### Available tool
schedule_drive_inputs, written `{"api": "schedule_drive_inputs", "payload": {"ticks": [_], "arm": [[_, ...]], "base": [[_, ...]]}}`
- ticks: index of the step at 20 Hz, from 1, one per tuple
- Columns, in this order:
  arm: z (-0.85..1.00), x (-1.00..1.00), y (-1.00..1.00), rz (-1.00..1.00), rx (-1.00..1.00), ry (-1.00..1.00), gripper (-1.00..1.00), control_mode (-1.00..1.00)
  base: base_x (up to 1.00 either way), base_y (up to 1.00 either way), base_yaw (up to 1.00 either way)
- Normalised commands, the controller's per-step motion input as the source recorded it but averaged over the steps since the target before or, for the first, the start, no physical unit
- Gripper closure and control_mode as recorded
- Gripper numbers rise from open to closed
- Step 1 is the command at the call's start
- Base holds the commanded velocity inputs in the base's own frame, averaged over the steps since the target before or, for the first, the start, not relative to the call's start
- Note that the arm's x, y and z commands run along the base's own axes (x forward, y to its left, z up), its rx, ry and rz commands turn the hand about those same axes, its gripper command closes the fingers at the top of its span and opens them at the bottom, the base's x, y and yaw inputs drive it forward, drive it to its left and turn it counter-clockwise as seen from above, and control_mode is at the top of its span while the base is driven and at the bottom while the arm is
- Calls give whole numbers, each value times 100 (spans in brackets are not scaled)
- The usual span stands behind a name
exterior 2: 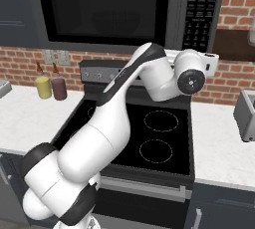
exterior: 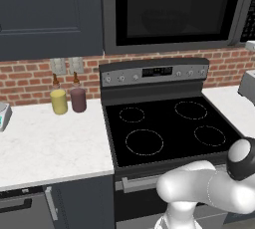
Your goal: Open the microwave, place the bowl with waffle inside the microwave, then close the microwave door and turn it on.
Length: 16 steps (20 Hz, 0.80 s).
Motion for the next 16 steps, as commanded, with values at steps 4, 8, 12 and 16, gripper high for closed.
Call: {"api": "schedule_drive_inputs", "payload": {"ticks": [4,8,12,16], "arm": [[0,9,-8,0,0,-1,-100,-100],[0,7,-9,0,0,-1,-100,-100],[0,6,-11,0,0,0,-100,-100],[0,3,-5,0,0,0,-100,-100]], "base": [[0,0,0],[0,0,0],[0,0,0],[0,0,0]]}}
